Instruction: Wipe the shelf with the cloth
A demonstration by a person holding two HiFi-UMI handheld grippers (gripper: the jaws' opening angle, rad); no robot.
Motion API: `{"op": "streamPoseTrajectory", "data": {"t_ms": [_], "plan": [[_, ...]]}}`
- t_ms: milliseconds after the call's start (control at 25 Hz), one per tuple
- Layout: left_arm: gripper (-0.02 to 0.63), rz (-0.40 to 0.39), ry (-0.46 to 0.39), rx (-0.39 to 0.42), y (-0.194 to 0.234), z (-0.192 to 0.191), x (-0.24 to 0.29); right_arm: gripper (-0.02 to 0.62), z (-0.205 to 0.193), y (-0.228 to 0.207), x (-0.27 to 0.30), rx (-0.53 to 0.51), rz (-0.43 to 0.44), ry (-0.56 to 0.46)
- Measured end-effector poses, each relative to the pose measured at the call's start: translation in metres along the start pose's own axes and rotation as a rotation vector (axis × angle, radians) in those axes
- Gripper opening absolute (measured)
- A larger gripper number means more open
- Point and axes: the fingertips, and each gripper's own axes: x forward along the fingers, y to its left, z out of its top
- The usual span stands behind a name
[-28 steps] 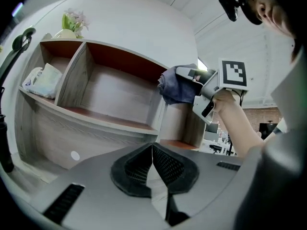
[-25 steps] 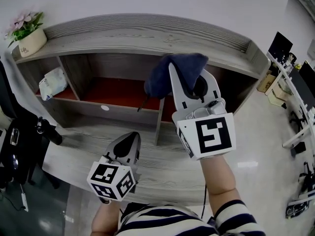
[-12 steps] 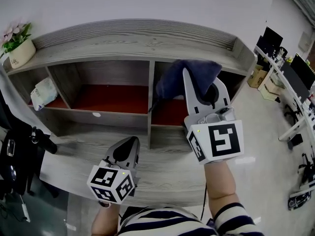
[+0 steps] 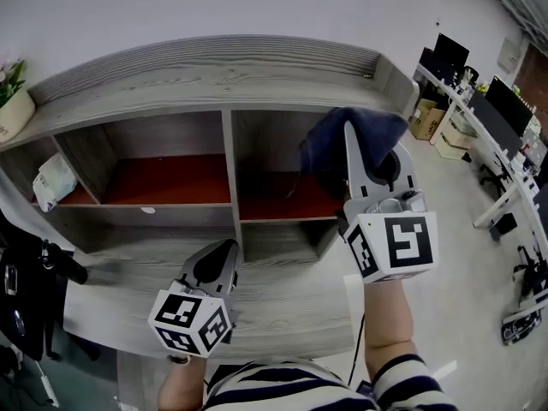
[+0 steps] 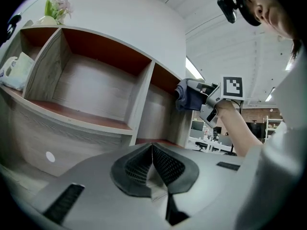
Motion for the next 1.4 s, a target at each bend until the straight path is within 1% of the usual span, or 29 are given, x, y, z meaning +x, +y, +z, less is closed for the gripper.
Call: {"op": "streamPoseTrajectory", "data": {"t_ms": [320,480,600,720,840,960,1200,1400], "plan": [[0.018,-0.052,0.016,0.008,-0.016,-0.004,0.013,0.044,-0.008,-0.048,-0.019,-0.008,-0.127,0.044],[0.018,-0.066,0.018,0.009,-0.022,-0.004,0.017,0.044,-0.013,-0.068,-0.027,-0.009,-0.171,0.059],[0.017,-0.073,0.018,0.008,-0.026,-0.004,0.018,0.044,-0.014,-0.072,-0.029,-0.009,-0.179,0.066],[0.018,-0.078,0.019,0.009,-0.030,-0.004,0.018,0.044,-0.013,-0.070,-0.031,0.002,-0.168,0.071],[0.018,-0.078,0.020,0.009,-0.031,-0.005,0.018,0.044,-0.008,-0.069,-0.036,0.049,-0.150,0.047],[0.018,-0.066,0.022,0.007,-0.028,-0.006,0.017,0.044,0.001,-0.070,-0.042,0.047,-0.145,0.019],[0.018,-0.064,0.012,0.010,-0.028,-0.004,0.016,0.044,0.008,-0.078,-0.048,0.055,-0.180,0.013],[0.018,-0.064,0.019,0.003,-0.027,-0.007,0.014,0.044,0.003,-0.084,-0.049,0.054,-0.196,0.030]]}}
